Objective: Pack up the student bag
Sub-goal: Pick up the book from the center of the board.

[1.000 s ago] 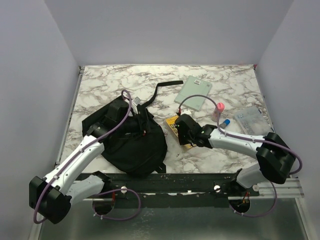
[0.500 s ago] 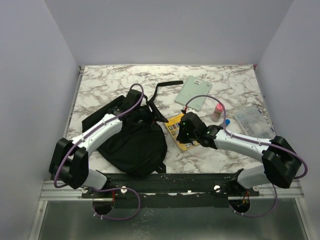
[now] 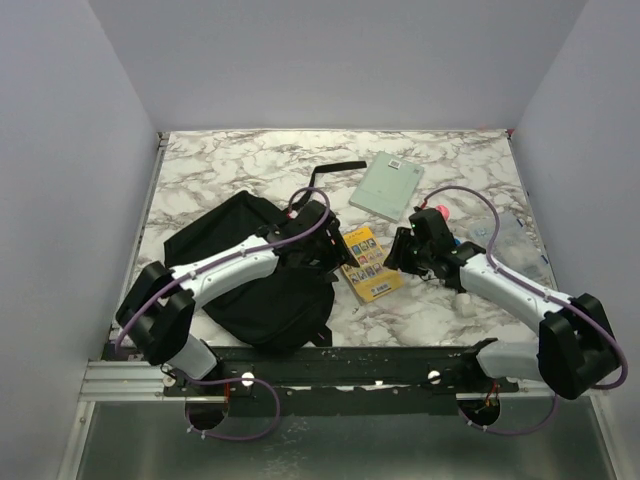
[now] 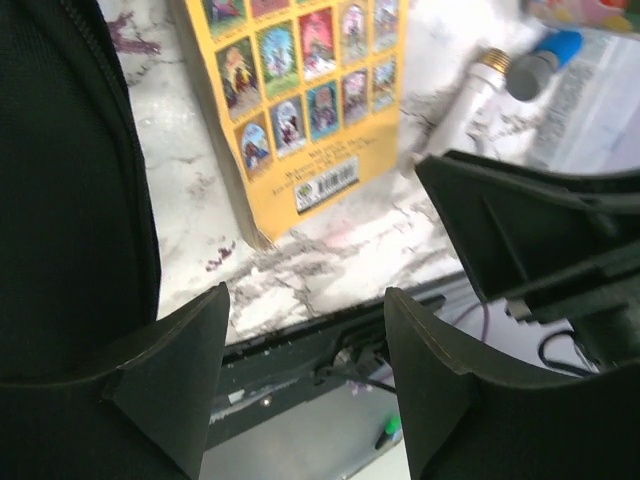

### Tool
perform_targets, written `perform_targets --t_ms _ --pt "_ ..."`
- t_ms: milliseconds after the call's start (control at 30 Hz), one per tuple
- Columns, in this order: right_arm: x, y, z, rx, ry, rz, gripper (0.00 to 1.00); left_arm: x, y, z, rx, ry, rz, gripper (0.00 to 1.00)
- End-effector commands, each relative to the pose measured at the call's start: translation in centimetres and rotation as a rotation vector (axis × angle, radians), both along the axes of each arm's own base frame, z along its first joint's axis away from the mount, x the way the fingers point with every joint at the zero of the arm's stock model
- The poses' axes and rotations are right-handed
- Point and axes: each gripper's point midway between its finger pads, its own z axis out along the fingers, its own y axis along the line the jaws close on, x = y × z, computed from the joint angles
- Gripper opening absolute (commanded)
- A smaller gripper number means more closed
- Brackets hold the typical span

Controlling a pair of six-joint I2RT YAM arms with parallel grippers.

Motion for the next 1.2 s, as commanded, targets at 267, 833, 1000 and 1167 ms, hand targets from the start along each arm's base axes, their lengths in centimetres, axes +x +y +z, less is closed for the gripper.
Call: perform_targets --t_ms 267,833,1000,1167 --pt "-0.6 -0.2 -4.4 0.082 0.120 0.050 0.50 1.0 -1.9 -6.6 0.133 0.092 0.068 0.63" --pt "-1.8 0.6 -5.8 0.123 0.172 0.095 0.48 1.7 -3.4 -9.6 0.130 0.105 0.024 0.22" --pt "-1.8 0.5 -5.3 0.108 0.154 0.119 0.48 2.7 -4.2 -7.2 0.073 -0.007 -0.032 0.00" --pt "-1.7 0.6 -3.4 0.123 0.125 0.123 0.51 3.0 -4.1 -5.9 0.010 -0.050 -0.053 0.00"
